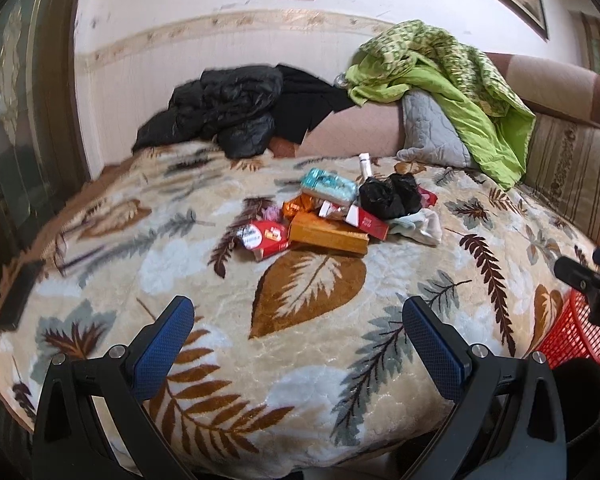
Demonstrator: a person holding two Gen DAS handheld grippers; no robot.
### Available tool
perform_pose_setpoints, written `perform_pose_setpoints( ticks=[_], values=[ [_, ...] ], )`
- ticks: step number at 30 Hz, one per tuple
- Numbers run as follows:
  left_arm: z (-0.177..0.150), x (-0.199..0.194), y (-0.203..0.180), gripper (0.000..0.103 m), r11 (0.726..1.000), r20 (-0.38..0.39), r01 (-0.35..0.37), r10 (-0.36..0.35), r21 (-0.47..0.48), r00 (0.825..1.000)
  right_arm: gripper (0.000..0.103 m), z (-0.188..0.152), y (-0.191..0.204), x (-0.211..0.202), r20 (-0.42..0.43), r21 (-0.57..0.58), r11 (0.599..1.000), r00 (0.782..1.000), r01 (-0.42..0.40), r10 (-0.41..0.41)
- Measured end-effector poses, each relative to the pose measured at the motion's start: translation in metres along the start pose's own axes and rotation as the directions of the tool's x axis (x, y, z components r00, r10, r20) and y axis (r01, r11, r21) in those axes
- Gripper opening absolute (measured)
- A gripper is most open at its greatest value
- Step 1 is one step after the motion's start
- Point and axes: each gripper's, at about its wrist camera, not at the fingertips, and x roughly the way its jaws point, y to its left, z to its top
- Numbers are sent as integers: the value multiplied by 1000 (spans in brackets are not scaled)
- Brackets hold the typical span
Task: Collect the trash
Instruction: 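Grasp the red-and-white box with the left tool while the right tool grasps the black bag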
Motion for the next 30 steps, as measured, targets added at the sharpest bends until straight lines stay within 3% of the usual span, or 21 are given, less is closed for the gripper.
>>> perform_pose_setpoints(
  ticks=[4, 6, 8, 10, 17, 19, 20, 22, 24, 25, 26, 30],
  values=[
    [9, 21, 21, 102, 994, -78, 36, -44, -103, 996, 98, -1, 1, 4, -18, -15, 1000, 1000, -19, 19],
    [19, 37, 28, 97, 992, -109, 36, -50, -123, 993, 98, 0, 3, 6, -25, -14, 1000, 999, -28, 27],
    [32, 56, 35, 82, 990, -134, 33, -52, -139, 990, 98, 2, 5, 9, -36, -11, 999, 999, -37, 37],
    [45, 80, 44, 76, 983, -167, 41, -71, -179, 983, 98, 2, 3, 11, -47, -1, 999, 998, -46, 46],
    [83, 159, 70, 75, 981, -243, 28, -75, -191, 967, 98, 5, -1, 16, -63, 28, 998, 996, -60, 62],
    [82, 180, 77, 75, 974, -312, 22, -93, -225, 946, 98, 5, -2, 18, -70, 38, 997, 995, -64, 67],
    [80, 187, 83, 72, 960, -340, 24, -122, -278, 932, 98, 6, -3, 20, -72, 41, 997, 995, -65, 68],
    [75, 189, 92, 72, 919, -318, 52, -189, -392, 929, 98, 6, -5, 22, -78, 52, 996, 994, -68, 72],
    [69, 195, 94, 63, 879, -310, 86, -255, -469, 916, 98, 7, -8, 25, -85, 67, 995, 993, -73, 79],
    [66, 201, 93, 53, 856, -312, 108, -299, -506, 902, 98, 7, -8, 27, -89, 74, 994, 993, -77, 84],
    [65, 205, 92, 42, 844, -315, 117, -318, -523, 894, 98, 7, -9, 29, -93, 81, 993, 992, -82, 90],
    [69, 215, 85, 26, 825, -281, 150, -348, -545, 895, 97, 7, -7, 31, -99, 86, 991, 989, -100, 109]
  ],
)
